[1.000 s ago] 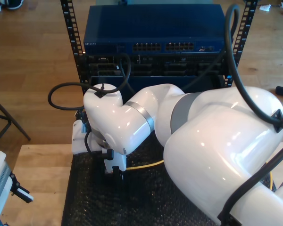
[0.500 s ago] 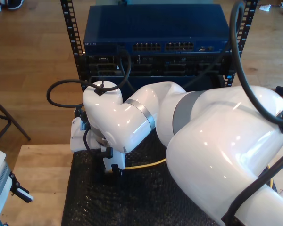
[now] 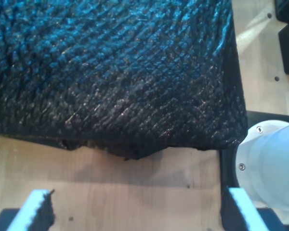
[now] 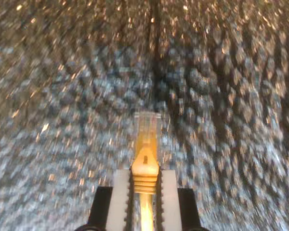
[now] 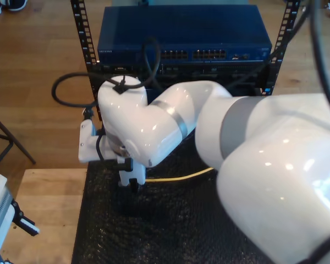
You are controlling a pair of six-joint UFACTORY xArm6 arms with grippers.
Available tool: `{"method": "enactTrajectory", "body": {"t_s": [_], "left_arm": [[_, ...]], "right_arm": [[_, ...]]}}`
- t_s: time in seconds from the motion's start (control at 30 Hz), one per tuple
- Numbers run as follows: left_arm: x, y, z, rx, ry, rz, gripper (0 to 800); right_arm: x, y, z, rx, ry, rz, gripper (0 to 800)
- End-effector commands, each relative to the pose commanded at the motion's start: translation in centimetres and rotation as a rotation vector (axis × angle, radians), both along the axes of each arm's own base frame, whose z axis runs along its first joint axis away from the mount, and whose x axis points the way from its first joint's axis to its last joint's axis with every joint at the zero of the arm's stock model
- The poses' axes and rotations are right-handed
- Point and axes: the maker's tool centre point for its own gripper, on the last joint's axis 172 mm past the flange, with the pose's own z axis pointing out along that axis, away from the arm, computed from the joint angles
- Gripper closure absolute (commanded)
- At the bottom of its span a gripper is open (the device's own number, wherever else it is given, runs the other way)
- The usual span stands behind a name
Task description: Grab the cable and plug it in
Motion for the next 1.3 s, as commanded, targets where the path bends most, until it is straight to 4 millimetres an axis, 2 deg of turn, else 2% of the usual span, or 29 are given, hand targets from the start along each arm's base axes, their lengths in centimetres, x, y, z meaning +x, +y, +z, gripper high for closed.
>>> {"method": "enactTrajectory", "body": {"t_s": [0.07, 0.2, 0.4, 0.57, 0.67, 0.8, 1.03, 1.3], "left_arm": [[0.7, -1.2, 0.4, -0.031, -0.014, 0.0, 0], [2.0, -4.3, 1.4, -0.09, -0.038, -0.027, 0], [4.3, -10.2, 3.6, -0.152, -0.025, -0.038, 0], [4.7, -14.7, 4.4, -0.198, 0.001, -0.075, 0], [6.1, -16.9, 5.0, -0.222, -0.021, -0.085, 0], [8.0, -19.4, 5.7, -0.245, -0.053, -0.087, 0], [10.8, -23.0, 7.8, -0.306, -0.064, -0.076, 0], [11.8, -25.0, 10.4, -0.357, -0.109, -0.097, 0]], "right_arm": [[0.1, -0.7, 0.9, -0.002, 0.002, 0.007, 794], [0.2, -4.4, 2.3, -0.013, 0.018, -0.021, 794], [0.1, -8.7, 6.0, 0.04, -0.015, -0.063, 794], [-1.4, -11.6, 8.1, 0.115, 0.014, -0.093, 794], [-2.6, -13.5, 9.2, 0.15, 0.072, -0.131, 794], [-4.0, -15.1, 11.0, 0.206, 0.113, -0.176, 794], [-6.3, -14.3, 14.2, 0.311, 0.113, -0.189, 794], [-7.0, -13.0, 14.9, 0.384, 0.153, -0.216, 794]]}}
